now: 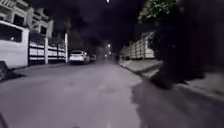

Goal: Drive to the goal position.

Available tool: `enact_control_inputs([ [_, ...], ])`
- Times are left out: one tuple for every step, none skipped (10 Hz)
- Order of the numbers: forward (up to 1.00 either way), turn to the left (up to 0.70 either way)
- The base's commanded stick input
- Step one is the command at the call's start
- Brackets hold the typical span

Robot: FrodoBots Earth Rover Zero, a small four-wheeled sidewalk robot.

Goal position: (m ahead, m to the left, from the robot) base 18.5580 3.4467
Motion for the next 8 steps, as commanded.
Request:
enact_control_inputs([
  [0.5, 0.0],
  [0.5, 0.0],
  [0.5, 0.0],
  [0.5, 0.0],
  [0.5, 0.0],
  [0.5, 0.0],
  [0.5, 0.0],
  [0.5, 0.0],
])
